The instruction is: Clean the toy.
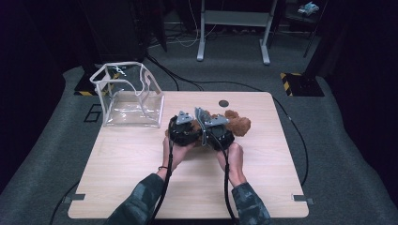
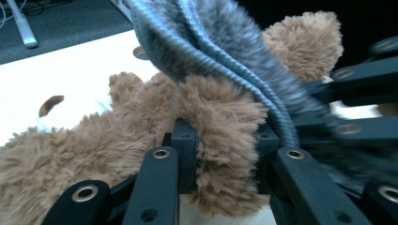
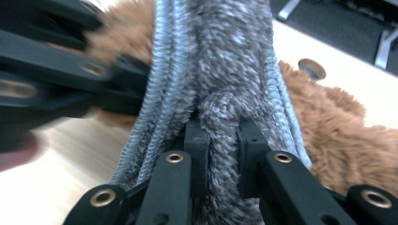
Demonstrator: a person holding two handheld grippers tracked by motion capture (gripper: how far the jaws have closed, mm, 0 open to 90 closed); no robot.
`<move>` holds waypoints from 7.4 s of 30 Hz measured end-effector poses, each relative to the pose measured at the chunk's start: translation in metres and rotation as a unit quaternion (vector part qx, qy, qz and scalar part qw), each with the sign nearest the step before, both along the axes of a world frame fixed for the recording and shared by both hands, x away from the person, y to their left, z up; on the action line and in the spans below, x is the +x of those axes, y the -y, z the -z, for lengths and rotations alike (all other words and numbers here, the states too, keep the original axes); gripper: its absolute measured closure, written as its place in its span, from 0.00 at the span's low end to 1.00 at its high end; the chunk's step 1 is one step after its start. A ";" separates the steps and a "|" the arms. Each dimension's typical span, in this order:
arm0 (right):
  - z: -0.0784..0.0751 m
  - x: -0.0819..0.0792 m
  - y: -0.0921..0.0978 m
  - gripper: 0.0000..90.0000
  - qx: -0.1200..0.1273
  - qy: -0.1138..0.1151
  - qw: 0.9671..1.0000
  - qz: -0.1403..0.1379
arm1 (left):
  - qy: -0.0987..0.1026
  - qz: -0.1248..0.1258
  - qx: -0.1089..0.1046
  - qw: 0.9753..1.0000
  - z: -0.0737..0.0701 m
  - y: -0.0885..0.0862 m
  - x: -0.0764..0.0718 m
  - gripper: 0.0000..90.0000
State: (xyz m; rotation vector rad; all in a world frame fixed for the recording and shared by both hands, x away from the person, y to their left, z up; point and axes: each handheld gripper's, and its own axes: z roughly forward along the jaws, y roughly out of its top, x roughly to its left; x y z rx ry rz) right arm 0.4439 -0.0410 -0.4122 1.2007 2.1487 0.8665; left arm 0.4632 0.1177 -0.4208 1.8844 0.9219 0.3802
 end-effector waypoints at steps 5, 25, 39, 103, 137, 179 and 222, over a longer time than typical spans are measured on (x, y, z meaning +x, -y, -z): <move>0.011 0.009 0.020 0.87 -0.005 -0.007 0.999 0.032 | 0.000 0.000 -0.003 1.000 0.000 -0.004 0.002 0.79; -0.010 0.007 0.083 0.87 -0.023 0.027 0.993 0.115 | -0.005 -0.001 -0.003 1.000 -0.002 -0.007 0.009 0.78; -0.012 -0.006 0.027 0.87 0.008 0.003 1.000 0.022 | -0.001 0.024 0.000 1.000 -0.010 -0.003 -0.001 0.79; -0.052 -0.049 -0.012 0.85 -0.044 0.092 0.995 -0.018 | -0.048 -0.069 -0.005 0.996 0.073 -0.075 -0.010 0.62; 0.025 0.018 -0.064 0.85 -0.070 -0.002 0.997 -0.031 | -0.002 -0.069 -0.014 0.998 0.050 -0.079 0.013 0.91; 0.036 0.012 0.081 0.85 -0.035 -0.047 0.994 0.092 | -0.048 -0.082 -0.035 0.995 0.046 -0.081 0.014 0.74; 0.018 -0.010 0.118 0.84 0.019 -0.024 0.993 0.115 | 0.021 0.030 0.030 0.999 0.014 0.040 0.016 0.86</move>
